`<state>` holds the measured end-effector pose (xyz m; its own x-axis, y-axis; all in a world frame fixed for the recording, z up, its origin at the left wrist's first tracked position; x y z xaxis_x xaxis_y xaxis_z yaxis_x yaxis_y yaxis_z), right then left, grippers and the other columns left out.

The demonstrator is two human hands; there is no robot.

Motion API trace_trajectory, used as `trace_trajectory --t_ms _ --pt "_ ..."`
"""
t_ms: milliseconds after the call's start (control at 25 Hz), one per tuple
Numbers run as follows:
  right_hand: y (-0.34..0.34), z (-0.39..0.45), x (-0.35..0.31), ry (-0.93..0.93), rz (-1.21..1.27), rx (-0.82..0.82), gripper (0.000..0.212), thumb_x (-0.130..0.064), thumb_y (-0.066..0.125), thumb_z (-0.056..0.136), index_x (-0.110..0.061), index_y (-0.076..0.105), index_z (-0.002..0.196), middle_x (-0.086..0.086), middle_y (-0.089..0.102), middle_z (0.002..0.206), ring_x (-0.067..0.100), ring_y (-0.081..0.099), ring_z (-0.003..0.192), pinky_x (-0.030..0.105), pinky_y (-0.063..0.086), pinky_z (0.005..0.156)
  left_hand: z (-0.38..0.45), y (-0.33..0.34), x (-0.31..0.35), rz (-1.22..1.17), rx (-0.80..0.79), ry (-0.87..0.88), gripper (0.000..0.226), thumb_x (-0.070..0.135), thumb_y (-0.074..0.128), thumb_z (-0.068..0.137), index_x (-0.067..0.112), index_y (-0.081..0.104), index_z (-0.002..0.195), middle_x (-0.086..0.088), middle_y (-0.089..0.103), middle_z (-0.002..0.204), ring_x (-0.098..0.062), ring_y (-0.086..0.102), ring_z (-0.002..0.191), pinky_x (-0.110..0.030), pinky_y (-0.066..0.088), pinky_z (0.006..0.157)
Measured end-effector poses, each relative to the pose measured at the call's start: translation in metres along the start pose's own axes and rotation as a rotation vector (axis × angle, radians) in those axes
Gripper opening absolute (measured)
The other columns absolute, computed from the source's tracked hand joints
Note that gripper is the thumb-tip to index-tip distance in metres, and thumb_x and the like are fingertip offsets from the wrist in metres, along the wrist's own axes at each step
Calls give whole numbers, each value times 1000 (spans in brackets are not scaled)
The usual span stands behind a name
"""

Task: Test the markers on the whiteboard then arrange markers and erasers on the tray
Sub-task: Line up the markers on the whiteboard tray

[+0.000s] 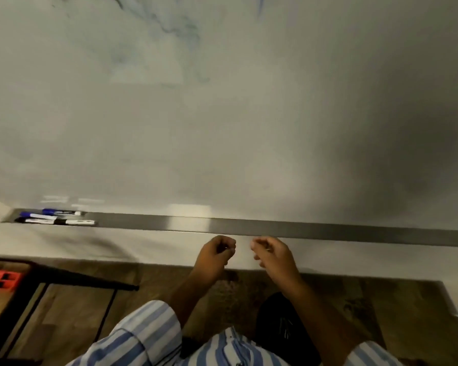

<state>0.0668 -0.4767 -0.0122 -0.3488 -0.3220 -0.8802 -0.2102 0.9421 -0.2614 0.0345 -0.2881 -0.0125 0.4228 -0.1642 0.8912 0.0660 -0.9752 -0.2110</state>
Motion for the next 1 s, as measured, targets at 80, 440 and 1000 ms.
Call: trace_trajectory --t_ms 80,440,1000 --pt "21 6 -30 -89 -6 -52 15 -40 70 99 -34 71 113 -9 73 109 12 70 101 29 61 88 -2 -26 7 -103 108 41 13 7 61 103 14 70 108 -7 74 110 -21 69 100 -24 57 77" --pt "132 3 -113 -293 -51 -248 17 -35 73 98 -33 72 114 -12 74 111 11 70 104 30 61 83 -26 -141 -3 -253 386 113 10 14 64 103 19 72 107 3 75 100 -11 67 91 -23 55 74" --pt "366 -26 -176 -343 -163 -463 21 -33 74 98 -34 68 118 -15 71 110 7 68 101 13 52 70 -65 -351 -79 -366 655 119 14 16 63 104 24 70 113 -4 74 108 -19 70 103 -32 59 82"
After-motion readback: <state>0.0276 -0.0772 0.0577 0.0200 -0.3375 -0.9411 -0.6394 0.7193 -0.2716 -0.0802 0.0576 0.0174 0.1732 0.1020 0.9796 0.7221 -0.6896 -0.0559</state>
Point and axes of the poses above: each hand's wrist, its own z-axis towards the middle knuckle, its own y-axis out of the palm, x = y × z, the point moved 3 cm from there along z, towards the middle knuckle
